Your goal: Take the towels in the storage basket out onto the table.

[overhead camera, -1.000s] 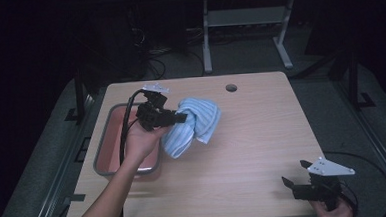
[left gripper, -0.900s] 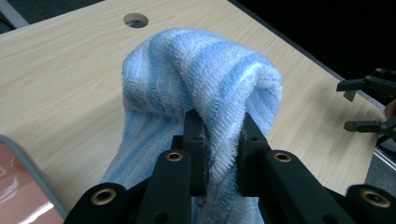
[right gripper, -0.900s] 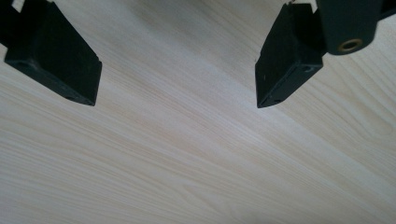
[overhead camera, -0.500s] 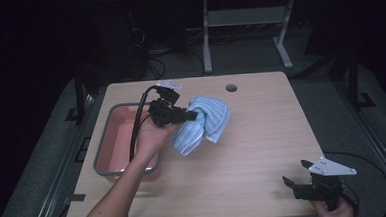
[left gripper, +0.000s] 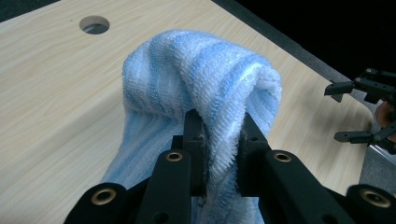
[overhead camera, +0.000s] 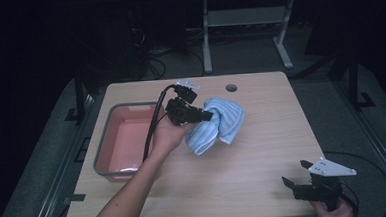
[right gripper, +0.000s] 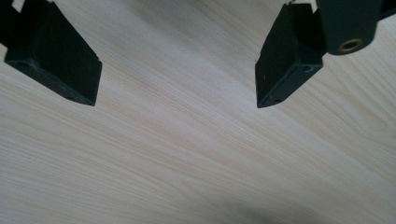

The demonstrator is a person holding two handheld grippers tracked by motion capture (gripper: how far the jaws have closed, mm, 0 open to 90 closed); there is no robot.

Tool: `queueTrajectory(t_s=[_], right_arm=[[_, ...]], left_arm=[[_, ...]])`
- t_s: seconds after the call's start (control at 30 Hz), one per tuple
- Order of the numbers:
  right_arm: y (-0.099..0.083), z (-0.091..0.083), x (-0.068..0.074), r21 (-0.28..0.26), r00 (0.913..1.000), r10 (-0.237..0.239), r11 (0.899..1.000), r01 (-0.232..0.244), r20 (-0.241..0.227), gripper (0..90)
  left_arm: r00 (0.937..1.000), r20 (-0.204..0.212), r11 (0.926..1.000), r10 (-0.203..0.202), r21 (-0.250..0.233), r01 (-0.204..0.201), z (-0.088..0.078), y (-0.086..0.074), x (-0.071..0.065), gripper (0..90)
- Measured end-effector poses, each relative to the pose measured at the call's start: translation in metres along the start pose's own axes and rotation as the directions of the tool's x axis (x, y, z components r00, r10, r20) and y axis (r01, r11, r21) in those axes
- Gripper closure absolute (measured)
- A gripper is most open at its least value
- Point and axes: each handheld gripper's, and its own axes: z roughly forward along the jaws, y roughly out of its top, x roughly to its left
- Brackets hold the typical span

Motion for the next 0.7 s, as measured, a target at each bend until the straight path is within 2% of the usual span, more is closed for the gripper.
queueTrajectory(t_s=[0.3, 0.33, 0.47, 0.7], right_arm=[[-0.001, -0.001, -0.001, -0.005, 1.0000, -0.001, 1.000, 0.001, 0.001, 14.3], [-0.001, -0.001, -0.001, -0.003, 1.0000, 0.001, 1.000, -0.001, 0.001, 14.3], [-0.001, -0.001, -0.002, -0.003, 1.0000, -0.004, 1.000, 0.004, 0.000, 14.3], [-0.001, -0.002, -0.003, -0.007, 1.0000, 0.005, 1.000, -0.005, 0.003, 14.3]], left_arm=[[0.9999, 0.015, 0.9999, -0.003, 0.011, 0.003, 0.016, 0.003, -0.002, 77.7], [0.9999, 0.014, 0.9998, -0.010, 0.018, 0.009, 0.025, 0.003, -0.002, 77.6], [0.9999, 0.014, 0.9998, -0.010, 0.018, 0.009, 0.025, 0.003, -0.002, 77.6], [0.9995, 0.025, 0.9992, -0.017, 0.037, 0.016, 0.040, 0.003, -0.003, 77.6]])
